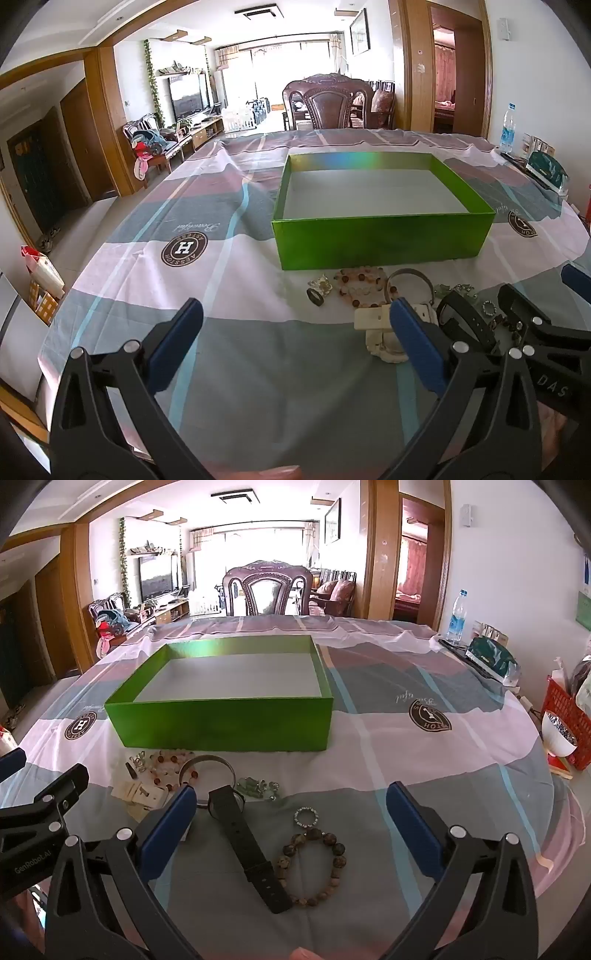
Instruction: Organize jewelry
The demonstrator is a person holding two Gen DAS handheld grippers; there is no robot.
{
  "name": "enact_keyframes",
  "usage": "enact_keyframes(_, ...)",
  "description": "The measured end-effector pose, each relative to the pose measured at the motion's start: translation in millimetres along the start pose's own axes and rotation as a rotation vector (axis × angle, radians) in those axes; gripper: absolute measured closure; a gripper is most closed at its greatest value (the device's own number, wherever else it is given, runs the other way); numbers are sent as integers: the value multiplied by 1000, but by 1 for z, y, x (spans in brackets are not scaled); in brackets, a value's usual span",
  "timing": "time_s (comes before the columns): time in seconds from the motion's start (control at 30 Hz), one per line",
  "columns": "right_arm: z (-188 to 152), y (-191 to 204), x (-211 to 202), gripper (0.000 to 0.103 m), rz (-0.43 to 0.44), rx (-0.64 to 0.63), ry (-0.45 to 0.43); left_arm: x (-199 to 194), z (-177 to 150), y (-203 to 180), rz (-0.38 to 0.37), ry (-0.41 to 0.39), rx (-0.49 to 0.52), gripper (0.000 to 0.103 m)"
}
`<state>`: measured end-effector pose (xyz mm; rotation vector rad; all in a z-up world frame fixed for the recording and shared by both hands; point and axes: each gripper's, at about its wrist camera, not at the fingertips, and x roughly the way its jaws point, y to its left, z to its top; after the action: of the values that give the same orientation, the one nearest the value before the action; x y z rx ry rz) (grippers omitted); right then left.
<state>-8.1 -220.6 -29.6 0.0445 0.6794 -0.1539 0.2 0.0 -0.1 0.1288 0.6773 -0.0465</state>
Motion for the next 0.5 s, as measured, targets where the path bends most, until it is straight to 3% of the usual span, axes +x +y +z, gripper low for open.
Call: enact_keyframes(0.5,1,1,2,2,-1,-1,9,-1,0,0,2,-4,1,3)
